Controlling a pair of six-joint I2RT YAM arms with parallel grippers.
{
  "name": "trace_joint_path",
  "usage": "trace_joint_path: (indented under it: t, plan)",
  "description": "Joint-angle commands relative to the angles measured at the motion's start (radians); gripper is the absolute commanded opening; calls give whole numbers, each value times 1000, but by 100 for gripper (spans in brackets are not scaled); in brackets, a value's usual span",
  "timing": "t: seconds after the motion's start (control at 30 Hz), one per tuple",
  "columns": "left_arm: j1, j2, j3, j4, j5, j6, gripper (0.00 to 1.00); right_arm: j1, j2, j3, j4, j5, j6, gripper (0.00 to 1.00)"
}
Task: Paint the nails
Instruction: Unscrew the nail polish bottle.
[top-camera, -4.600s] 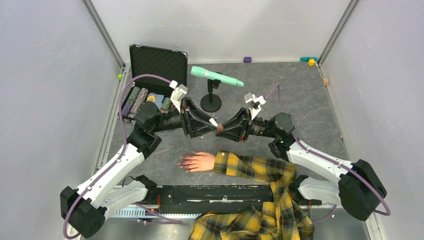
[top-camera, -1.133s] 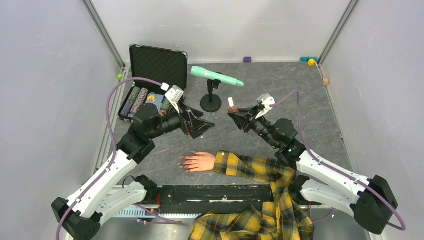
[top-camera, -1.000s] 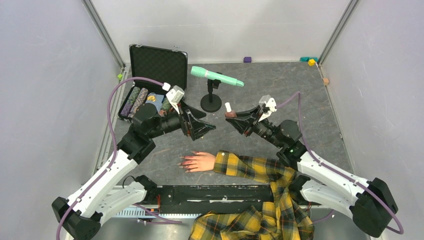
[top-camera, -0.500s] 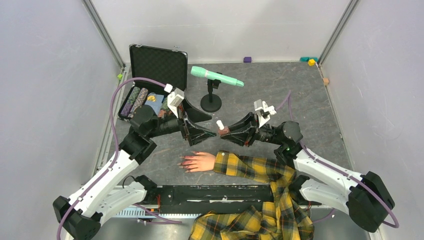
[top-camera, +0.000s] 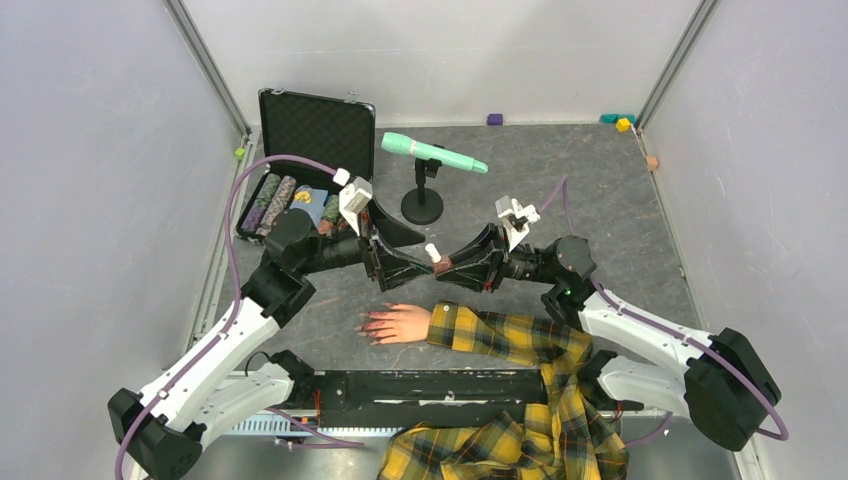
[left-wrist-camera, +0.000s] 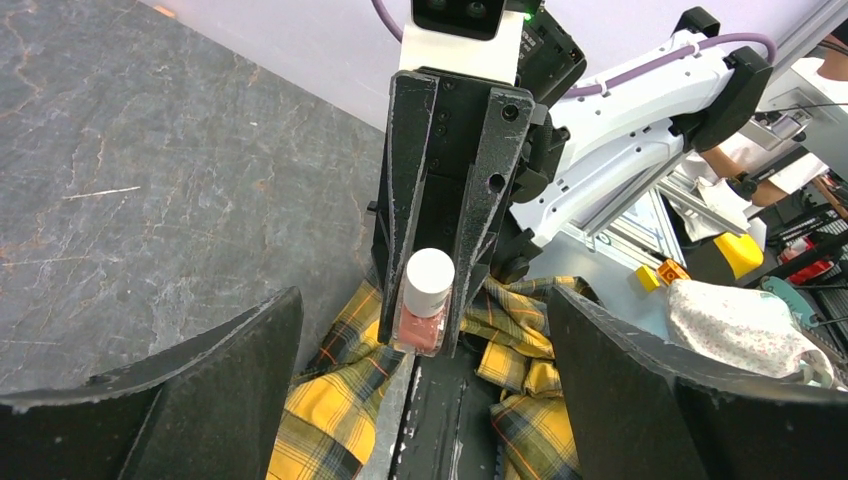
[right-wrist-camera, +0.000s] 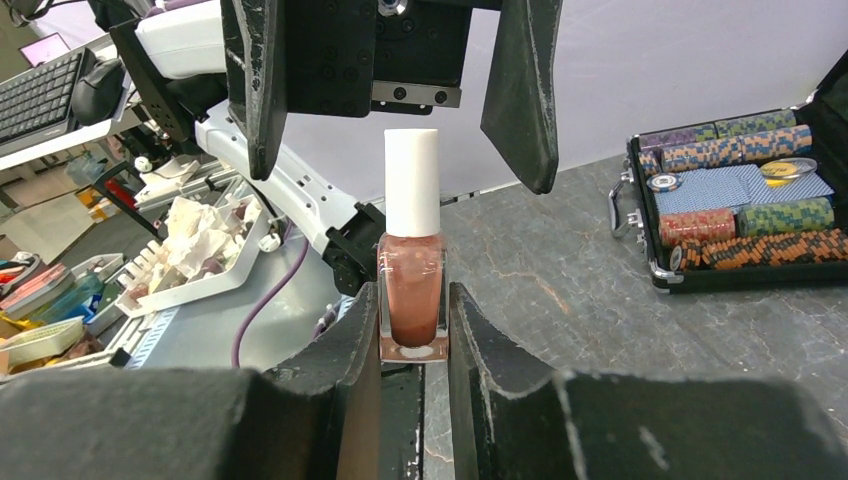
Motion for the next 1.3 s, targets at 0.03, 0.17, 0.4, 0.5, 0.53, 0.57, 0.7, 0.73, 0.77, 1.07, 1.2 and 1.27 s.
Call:
trace_joint_path:
  t: [0.03,0.17,0.4,0.5,0.53,0.57,0.7,0.73,0.77,1.07,1.2,1.27]
  plan:
    - [-4,9,18,3,-15,10,91,11,25,59,56,-19,21,0]
    - [-5,22,21,3,-9,4,83,20,40,68,59,-21,23,0]
    - [-6,34,21,11,6,-3,69,31,61,80,61,-27,27,0]
    - [-8,35,21,11,9,-3,62,33,66,83,60,-27,26,0]
    - [-9,37,21,11,10,-3,59,34,67,83,60,-27,25,0]
    - [-10,37,21,11,10,-3,57,35,68,85,59,-27,26,0]
    - [-14,41,22,12,11,-3,42,37,73,86,58,-27,26,0]
    - [-14,41,23,12,11,-3,38,37,74,88,57,-27,26,0]
    - [-15,43,22,12,11,-3,34,37,76,88,55,-26,25,0]
    - [-20,47,22,14,9,-11,2,41,80,97,10,14,2,0]
    - [-23,48,21,15,1,-16,2,43,68,104,-52,83,-35,0]
    - [-23,48,20,7,-21,-15,2,52,51,116,-139,155,-85,0]
